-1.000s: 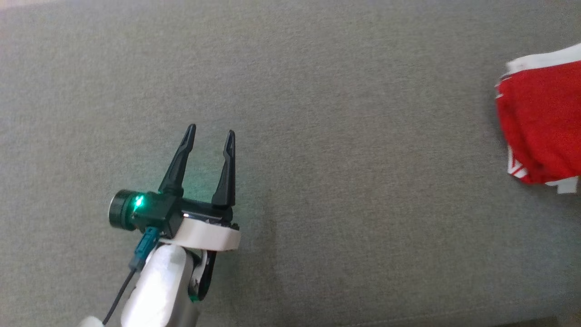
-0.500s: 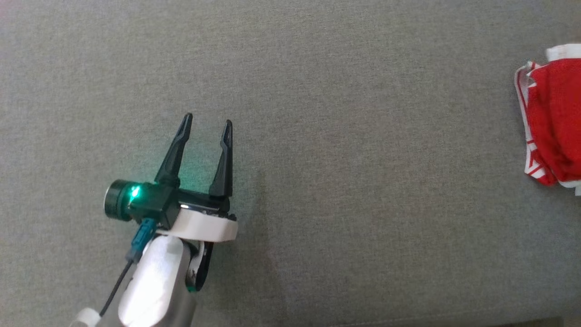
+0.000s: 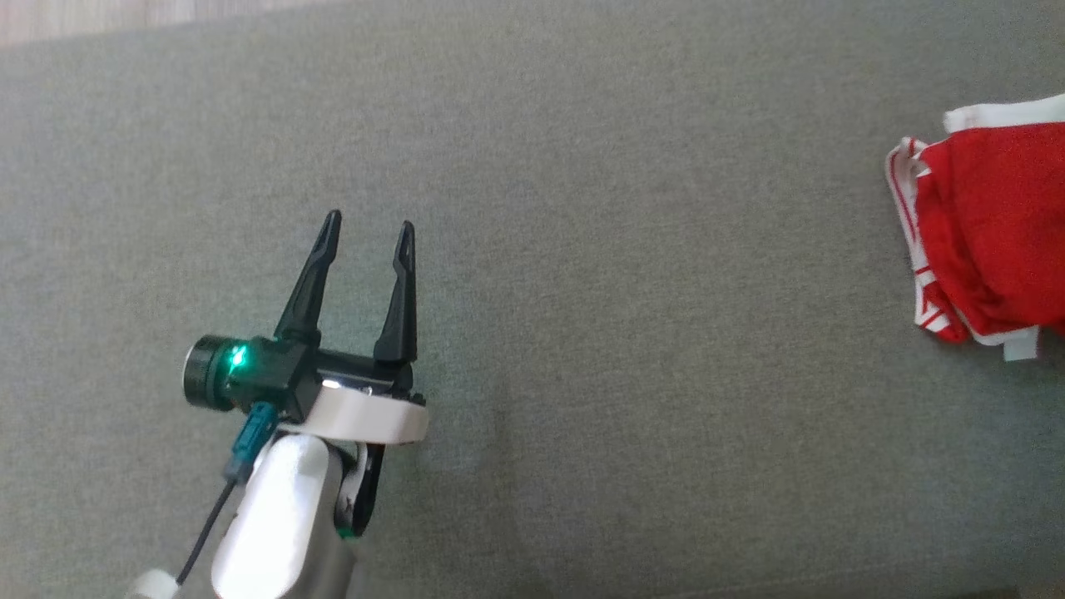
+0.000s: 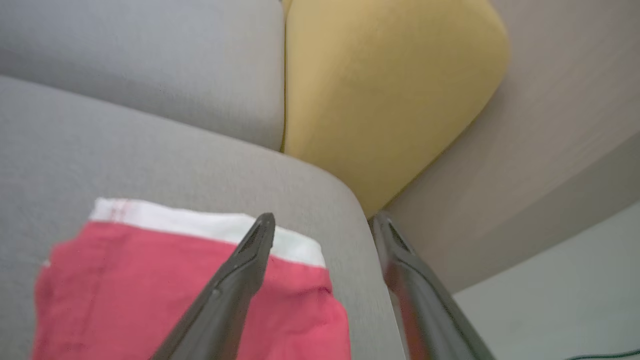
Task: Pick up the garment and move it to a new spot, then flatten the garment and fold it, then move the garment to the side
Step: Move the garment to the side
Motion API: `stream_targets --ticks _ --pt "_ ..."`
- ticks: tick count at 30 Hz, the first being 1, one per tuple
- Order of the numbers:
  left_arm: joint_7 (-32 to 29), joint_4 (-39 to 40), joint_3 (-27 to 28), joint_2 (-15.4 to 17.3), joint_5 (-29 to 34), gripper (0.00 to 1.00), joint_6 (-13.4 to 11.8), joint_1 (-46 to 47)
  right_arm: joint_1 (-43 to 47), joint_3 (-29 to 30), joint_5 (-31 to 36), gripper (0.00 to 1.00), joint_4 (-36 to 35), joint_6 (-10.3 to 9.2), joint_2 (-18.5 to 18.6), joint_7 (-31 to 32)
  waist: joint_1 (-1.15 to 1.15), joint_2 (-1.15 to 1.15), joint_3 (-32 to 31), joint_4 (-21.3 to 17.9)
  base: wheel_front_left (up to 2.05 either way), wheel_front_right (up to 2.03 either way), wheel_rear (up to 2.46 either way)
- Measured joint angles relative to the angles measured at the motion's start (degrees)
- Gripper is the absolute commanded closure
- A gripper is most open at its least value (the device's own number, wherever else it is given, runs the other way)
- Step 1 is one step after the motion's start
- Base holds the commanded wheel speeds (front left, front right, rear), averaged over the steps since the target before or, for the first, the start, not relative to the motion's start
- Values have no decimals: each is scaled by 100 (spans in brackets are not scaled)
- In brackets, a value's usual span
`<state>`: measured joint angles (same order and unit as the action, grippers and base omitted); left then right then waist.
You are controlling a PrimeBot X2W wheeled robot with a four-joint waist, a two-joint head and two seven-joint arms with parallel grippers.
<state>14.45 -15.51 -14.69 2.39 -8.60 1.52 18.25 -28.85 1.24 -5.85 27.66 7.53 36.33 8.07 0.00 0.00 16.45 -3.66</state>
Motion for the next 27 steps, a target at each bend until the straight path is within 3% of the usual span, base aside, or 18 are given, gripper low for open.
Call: stream_targets --ticks 7,14,22,27 --pt "0 59 48 0 -57 0 -52 -277 20 75 88 0 -1284 0 -672 73 0 0 -456 -46 0 0 0" --pt "0 103 97 0 -197 0 -91 -532 570 183 87 0 -2204 0 -1713 -102 0 0 -920 1 0 0 0" --pt "0 148 105 2 -393 0 -207 -1077 1984 264 -77 0 -2335 0 -2932 -906 -1 0 -1443 217 0 0 0" --pt "0 190 99 4 -503 0 -256 -1328 2535 189 -149 0 -1895 0 -3247 -1478 -1 0 -1630 319 0 0 0"
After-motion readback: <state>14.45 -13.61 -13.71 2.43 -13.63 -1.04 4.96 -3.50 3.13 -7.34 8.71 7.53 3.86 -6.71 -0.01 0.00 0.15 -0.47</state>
